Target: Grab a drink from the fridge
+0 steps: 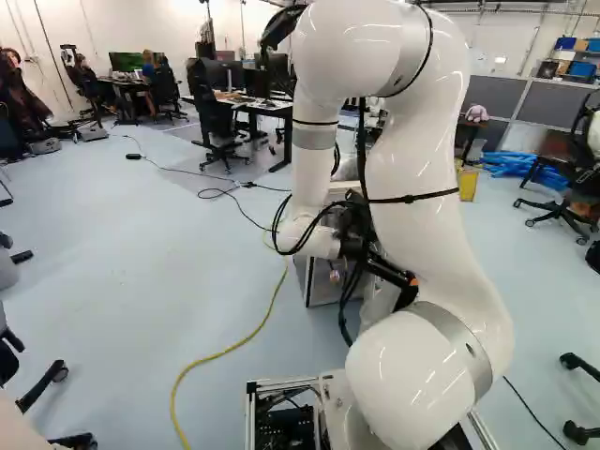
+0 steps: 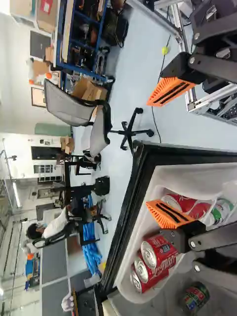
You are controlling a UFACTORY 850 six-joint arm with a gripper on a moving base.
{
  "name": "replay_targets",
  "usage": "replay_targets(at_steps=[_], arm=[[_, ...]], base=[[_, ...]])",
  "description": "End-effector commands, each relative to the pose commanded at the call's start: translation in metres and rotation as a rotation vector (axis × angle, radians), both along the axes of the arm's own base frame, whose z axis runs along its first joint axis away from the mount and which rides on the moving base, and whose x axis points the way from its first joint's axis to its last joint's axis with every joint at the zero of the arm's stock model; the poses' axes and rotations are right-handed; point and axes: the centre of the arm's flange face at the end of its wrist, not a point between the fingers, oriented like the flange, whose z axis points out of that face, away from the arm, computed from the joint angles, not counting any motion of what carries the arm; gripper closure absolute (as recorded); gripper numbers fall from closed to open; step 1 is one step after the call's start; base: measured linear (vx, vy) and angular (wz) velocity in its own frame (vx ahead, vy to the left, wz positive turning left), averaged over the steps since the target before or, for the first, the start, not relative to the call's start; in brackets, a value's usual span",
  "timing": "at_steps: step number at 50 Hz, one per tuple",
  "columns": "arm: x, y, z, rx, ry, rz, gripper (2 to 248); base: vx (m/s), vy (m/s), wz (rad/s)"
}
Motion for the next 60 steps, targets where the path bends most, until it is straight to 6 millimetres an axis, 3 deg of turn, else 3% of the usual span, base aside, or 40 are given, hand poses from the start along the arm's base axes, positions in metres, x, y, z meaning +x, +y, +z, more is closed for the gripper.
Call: replay_targets(at_steps=[24, 60], arm=[[0.036, -0.052, 0.010, 0.021, -0.086, -0.192, 3], [0.079, -0.148, 0.025, 0.033, -0.225, -0.468, 3]], base=[[0.000, 0.000, 0.000], [0.000, 0.000, 0.000]])
